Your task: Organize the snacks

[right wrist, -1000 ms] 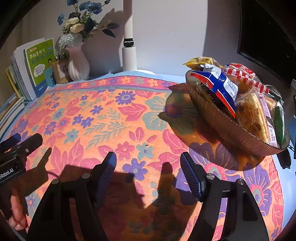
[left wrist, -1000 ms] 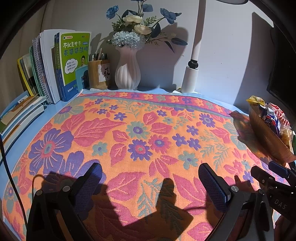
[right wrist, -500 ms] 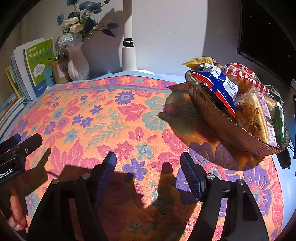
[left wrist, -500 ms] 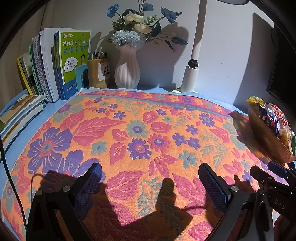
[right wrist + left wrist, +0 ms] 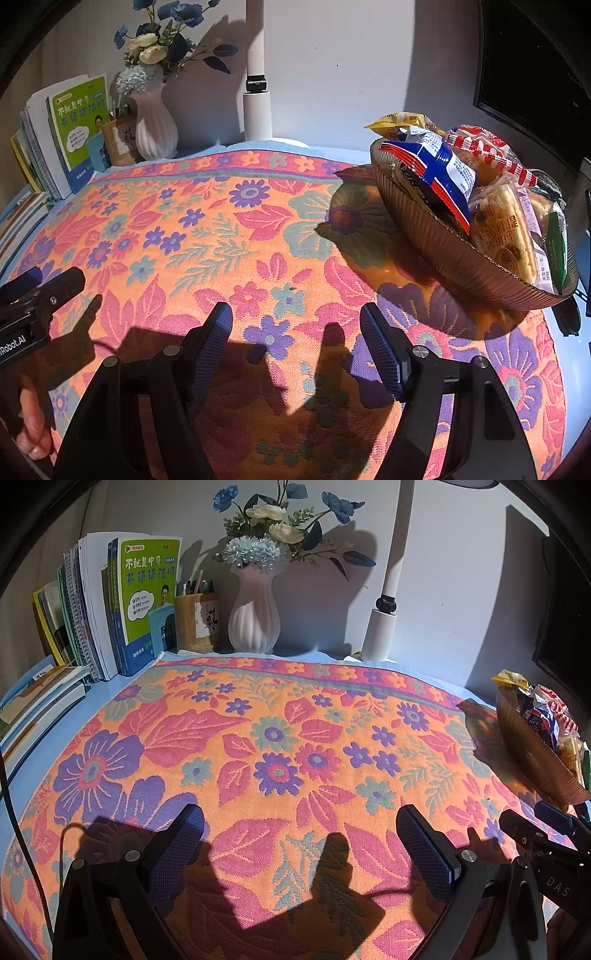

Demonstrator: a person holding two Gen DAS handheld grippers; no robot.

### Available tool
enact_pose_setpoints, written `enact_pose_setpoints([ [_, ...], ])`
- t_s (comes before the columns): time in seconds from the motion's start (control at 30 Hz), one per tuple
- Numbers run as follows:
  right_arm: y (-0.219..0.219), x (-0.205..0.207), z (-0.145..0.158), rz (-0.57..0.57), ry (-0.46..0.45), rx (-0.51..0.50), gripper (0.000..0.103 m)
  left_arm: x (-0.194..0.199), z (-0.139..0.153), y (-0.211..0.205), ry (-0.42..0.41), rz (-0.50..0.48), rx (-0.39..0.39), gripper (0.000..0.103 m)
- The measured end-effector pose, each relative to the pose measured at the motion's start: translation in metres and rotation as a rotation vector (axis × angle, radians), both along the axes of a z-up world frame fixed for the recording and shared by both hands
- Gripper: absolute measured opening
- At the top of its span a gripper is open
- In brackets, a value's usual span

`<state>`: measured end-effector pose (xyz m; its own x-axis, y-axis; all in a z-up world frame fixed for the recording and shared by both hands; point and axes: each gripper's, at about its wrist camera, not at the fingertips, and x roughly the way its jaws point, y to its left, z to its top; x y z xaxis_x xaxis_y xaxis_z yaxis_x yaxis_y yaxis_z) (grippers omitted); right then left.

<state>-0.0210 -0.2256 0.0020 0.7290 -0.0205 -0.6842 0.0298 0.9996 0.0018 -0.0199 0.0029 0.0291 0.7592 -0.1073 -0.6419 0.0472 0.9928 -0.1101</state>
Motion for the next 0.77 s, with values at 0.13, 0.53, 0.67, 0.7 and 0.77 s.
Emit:
enact_pose_setpoints([
  [0.13, 0.0002, 0.0001, 0.0001, 0.0, 0.0, 0.0, 0.071, 0.0002, 0.0002, 0.0001, 0.001, 0.0, -0.001, 0.103],
  [0.53, -0.0015, 0.0026, -0.0032, -0.003, 0.025, 0.003, 0.071, 0.0073, -0.0077, -0.006, 0.079, -0.022, 0.026, 0.103],
  [0.67, -0.0052, 0.0008, -0.0038, -0.014, 0.027, 0.009, 0.071, 0.0082, -0.0082, -0.0051, 0.086, 0.004, 0.045, 0.103],
  [0.7, -0.0064, -0.0005, -0.004, -0.017, 0.025, 0.01, 0.071, 0.0088, -0.008, -0.0038, 0.086, 0.009, 0.046, 0.103],
  [0.77, -0.007, 0.0004, -0.004, -0.016, 0.029, 0.009, 0.071, 0.0099, -0.0082, -0.0026, 0.093, 0.006, 0.044, 0.103],
])
